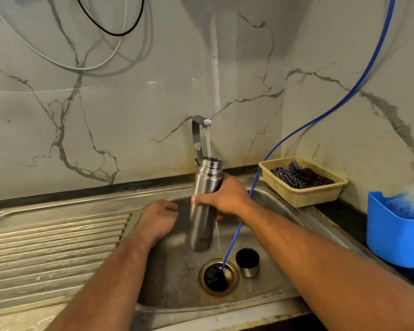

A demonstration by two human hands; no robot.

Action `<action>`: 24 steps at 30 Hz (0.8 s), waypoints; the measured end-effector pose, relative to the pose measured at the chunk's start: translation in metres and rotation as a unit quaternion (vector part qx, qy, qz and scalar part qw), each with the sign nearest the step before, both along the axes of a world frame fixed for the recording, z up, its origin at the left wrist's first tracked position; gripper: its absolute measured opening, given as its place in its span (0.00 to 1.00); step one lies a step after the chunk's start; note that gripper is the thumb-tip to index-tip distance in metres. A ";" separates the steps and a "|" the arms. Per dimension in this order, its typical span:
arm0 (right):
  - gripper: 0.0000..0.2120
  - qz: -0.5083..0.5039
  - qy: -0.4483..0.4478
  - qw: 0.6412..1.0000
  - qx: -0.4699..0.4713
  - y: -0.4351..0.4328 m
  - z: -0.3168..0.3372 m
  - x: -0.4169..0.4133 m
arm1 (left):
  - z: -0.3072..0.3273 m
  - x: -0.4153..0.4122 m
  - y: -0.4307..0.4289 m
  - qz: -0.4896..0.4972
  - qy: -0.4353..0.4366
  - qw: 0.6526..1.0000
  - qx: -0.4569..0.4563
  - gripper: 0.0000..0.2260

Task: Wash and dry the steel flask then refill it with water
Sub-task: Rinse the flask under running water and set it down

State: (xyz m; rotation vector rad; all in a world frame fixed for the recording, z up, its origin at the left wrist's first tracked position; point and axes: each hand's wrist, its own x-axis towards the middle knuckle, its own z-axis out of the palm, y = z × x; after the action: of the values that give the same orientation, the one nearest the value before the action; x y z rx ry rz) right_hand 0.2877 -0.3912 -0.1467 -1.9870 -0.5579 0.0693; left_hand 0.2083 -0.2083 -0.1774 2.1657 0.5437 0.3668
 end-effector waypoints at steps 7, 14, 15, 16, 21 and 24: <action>0.28 0.003 -0.035 0.999 -0.011 0.009 -0.011 -0.008 | -0.002 -0.002 0.005 0.006 0.013 1.000 -0.008 0.11; 0.28 -0.029 -0.149 0.988 0.026 0.000 0.029 -0.023 | -0.002 0.000 0.011 0.014 -0.003 0.999 -0.033 0.06; 0.29 -0.036 -0.161 0.985 0.043 0.001 0.027 -0.025 | -0.002 0.000 0.011 0.015 -0.001 0.999 -0.031 0.06; 0.30 -0.024 -0.149 0.988 0.038 0.004 0.022 -0.028 | -0.003 0.000 0.011 0.015 0.000 0.999 -0.029 0.06; 0.28 -0.001 -0.132 0.991 -0.037 0.011 -0.001 -0.029 | 0.001 0.000 0.007 0.010 -0.011 0.999 -0.048 0.07; 0.30 -0.015 -0.106 0.994 -0.011 0.010 -0.004 -0.023 | 0.002 -0.003 0.005 0.004 -0.019 0.999 -0.051 0.08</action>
State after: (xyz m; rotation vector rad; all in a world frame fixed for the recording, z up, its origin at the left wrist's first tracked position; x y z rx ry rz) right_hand 0.2643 -0.3808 -0.1510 -2.0360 -0.6645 -0.1564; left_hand 0.2056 -0.2033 -0.1752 2.0559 0.5383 0.3768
